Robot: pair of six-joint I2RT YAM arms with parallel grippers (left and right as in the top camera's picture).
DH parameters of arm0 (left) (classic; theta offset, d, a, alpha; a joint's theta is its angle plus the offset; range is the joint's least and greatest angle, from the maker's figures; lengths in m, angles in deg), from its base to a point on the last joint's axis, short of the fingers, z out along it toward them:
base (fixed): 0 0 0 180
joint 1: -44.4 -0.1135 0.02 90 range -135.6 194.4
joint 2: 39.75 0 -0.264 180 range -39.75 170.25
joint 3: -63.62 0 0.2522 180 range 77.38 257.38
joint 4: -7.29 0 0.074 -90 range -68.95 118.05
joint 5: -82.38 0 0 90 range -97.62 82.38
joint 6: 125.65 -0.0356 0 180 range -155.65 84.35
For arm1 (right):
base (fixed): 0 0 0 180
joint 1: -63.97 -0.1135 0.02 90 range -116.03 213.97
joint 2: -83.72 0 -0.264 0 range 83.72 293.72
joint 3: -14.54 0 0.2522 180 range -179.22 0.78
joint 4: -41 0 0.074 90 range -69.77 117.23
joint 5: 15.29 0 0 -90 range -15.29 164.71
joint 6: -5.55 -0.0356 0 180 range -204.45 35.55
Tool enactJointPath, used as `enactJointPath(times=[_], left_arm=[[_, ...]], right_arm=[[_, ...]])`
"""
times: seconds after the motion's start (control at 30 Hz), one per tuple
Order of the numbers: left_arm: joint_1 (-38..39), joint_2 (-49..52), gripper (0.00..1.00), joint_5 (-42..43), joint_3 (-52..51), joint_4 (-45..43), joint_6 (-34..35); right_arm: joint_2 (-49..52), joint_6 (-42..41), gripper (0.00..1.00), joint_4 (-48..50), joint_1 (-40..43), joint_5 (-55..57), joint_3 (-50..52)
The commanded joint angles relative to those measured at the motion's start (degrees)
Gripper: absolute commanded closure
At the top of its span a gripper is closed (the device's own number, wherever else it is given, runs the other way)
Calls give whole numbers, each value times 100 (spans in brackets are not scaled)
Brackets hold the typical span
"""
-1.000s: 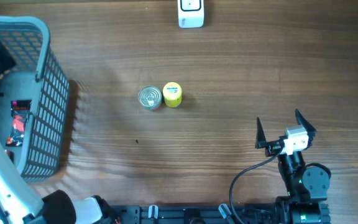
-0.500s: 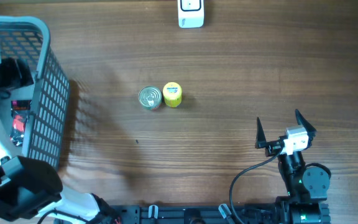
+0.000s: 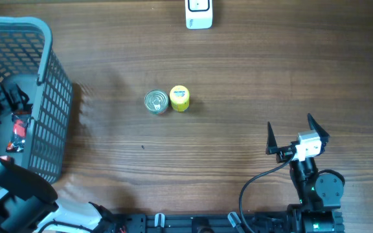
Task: Scan the item barcode
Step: 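Move the left gripper back into the basket over the hex wrench package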
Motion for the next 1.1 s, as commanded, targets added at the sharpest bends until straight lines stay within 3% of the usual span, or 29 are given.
enactJointPath(times=[0.0,0.17,0.27,0.57,0.93,1.07], left_arm=[[2,13,0,-44,-380,-262,-166],[-2,11,0,-186,-782,-741,-166],[-2,13,0,-533,-1047,-1012,-612],[2,48,0,-1366,-1521,-1871,-1062],[2,824,1,-1360,-1528,-2006,-1064],[2,968,1,-1335,-1528,-1956,-1412]], right_arm=[[-4,-105,0,22,-22,74,7],[-4,-105,0,22,-22,74,7],[-4,-107,0,22,-22,74,7],[-4,-105,0,22,-22,74,7],[-4,-105,0,22,-22,74,7],[-4,-107,0,22,-22,74,7]])
